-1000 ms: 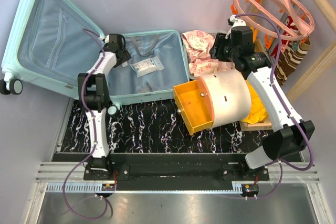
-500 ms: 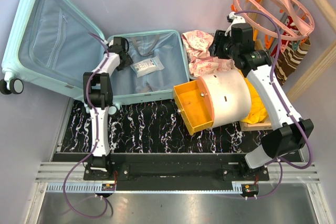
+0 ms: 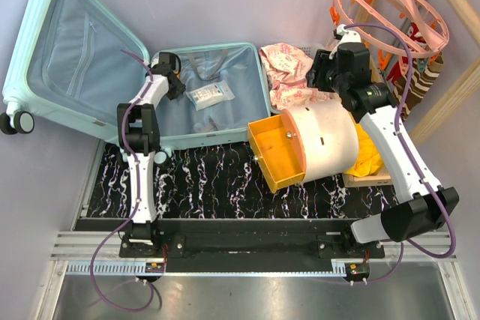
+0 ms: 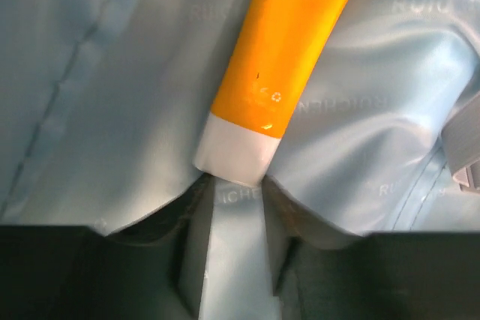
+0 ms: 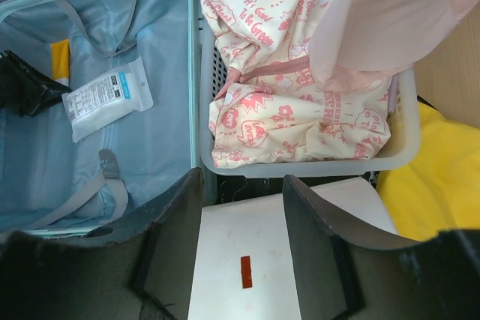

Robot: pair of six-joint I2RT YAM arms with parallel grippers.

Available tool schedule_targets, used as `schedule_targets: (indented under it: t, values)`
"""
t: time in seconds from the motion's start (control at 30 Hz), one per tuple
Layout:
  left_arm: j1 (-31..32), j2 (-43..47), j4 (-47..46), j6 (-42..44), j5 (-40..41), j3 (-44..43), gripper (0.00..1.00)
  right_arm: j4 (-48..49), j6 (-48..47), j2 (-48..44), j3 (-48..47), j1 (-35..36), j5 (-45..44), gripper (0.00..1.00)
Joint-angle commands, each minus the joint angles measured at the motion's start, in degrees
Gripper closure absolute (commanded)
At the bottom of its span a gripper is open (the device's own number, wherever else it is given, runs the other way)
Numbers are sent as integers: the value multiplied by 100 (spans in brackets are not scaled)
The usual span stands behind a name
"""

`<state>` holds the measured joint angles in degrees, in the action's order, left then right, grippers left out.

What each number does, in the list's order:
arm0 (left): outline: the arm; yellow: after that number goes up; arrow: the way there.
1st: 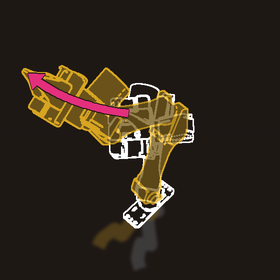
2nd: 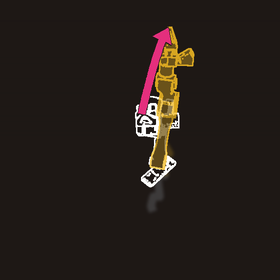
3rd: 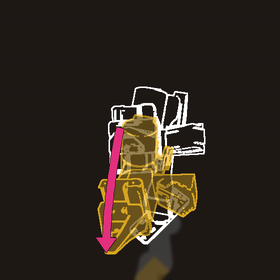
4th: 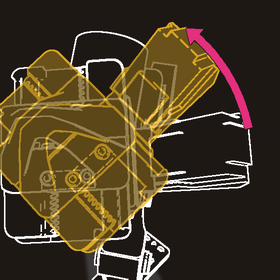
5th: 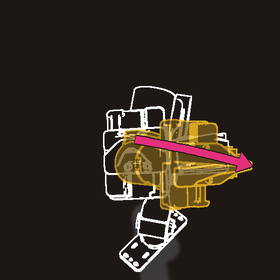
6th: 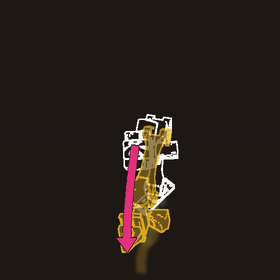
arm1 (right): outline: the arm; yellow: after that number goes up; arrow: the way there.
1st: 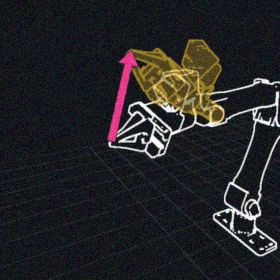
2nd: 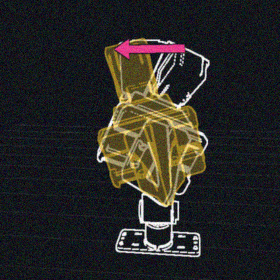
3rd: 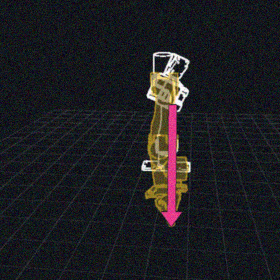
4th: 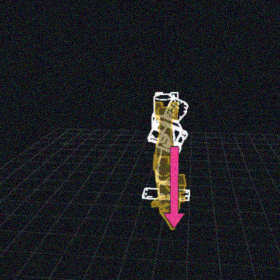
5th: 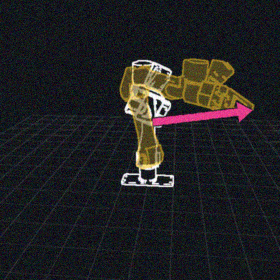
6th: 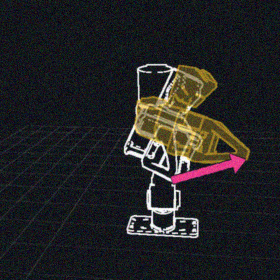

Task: Open, take out, and arrange the luggage
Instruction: Pick up the personal item from the luggage.

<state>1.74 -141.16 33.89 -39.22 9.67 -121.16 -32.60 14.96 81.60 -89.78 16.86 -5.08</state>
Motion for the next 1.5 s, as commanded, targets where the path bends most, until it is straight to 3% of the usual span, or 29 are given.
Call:
schedule_targets:
  t: [0.0, 0.17, 0.33, 0.37, 0.5, 0.63, 0.77, 0.87, 1.1, 1.27, 1.47]
  values:
    - [-349, -201, 100, -130, 105, -92, 75, 263, 33, -259, 57, 10, -265, 44]
    - [-332, -26, -31, 11, -105, 249, 92, 289, 16, -277, 48, 10, -265, 44]
    - [-218, 739, -593, 650, -97, 1077, 94, 289, 24, -250, 48, 10, -213, 43]
    - [-200, 809, -672, 757, -80, 1095, 93, 289, 7, -233, 39, 10, -195, 44]
    - [-209, 792, -594, 986, 165, 630, 58, 289, -11, -66, -83, 19, -72, 43]
    - [-200, 399, -340, 970, 325, 42, 40, 289, -11, 49, -251, 10, 16, 44]
    - [-200, 2, -84, 829, 316, -680, 36, 298, -20, 75, -260, 10, -89, 44]
    - [-191, 27, -198, 592, 623, -541, 33, 289, 7, -21, -189, 10, -212, 44]
    - [-341, -218, -242, 222, 316, -347, 35, 298, 104, -171, -66, 10, -511, 43]
    - [-376, -500, 214, 117, 350, -856, 36, 298, 130, -119, -136, 10, -590, 42]
    - [-367, -412, 548, -305, 702, -689, 30, 307, 130, 5, -277, 19, -599, 42]
